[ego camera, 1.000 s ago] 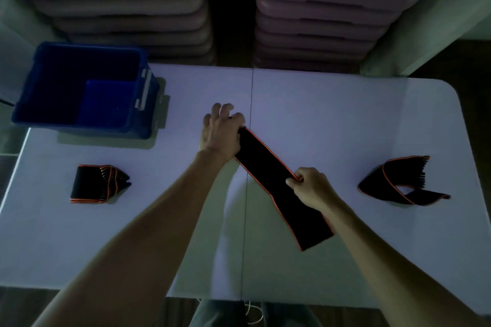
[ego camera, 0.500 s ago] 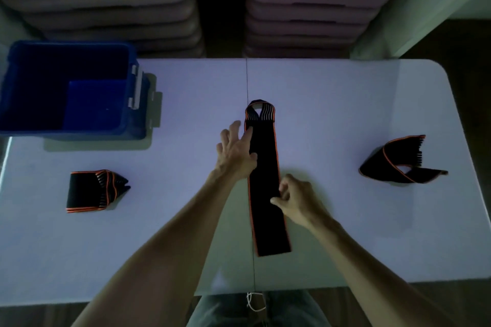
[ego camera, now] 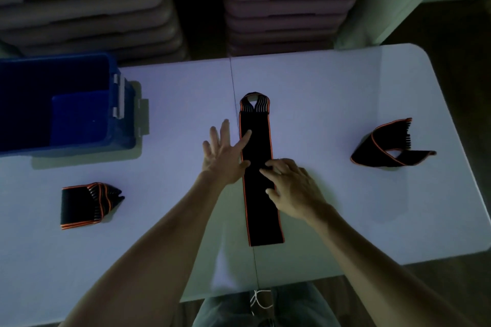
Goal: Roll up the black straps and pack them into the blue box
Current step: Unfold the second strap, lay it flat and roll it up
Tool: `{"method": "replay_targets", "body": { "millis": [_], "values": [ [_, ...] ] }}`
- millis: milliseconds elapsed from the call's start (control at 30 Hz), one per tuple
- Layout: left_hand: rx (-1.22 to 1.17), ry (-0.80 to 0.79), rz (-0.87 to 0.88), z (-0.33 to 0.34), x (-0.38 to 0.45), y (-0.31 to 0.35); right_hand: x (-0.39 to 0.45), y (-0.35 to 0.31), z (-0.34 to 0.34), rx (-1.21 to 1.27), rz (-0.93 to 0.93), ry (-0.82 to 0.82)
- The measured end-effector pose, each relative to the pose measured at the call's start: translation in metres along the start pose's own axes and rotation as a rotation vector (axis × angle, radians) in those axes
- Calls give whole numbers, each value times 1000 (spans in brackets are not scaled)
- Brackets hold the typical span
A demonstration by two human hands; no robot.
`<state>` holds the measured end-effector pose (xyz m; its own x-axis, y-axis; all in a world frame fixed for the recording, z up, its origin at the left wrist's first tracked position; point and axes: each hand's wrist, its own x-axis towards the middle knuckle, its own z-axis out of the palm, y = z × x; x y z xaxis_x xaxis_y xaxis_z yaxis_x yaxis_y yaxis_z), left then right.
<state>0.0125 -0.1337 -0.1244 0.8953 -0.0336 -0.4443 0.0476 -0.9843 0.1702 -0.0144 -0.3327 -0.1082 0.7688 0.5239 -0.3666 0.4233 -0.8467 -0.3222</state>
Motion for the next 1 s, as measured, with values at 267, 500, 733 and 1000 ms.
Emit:
{"method": "replay_targets", "body": {
  "millis": [267,500,733,1000],
  "values": [
    [-211,265,57,-17,-2,62,-54,55,-25,197,140,448],
    [-440,150,227,-42,37,182,-99,174,-79,288,514,759],
    [-459,-29,147,-58,107,317,-94,260,-93,747,1070,457],
    [-495,-31,-118,-25,115,328,-78,297,-105,698,689,-116]
  ]
}}
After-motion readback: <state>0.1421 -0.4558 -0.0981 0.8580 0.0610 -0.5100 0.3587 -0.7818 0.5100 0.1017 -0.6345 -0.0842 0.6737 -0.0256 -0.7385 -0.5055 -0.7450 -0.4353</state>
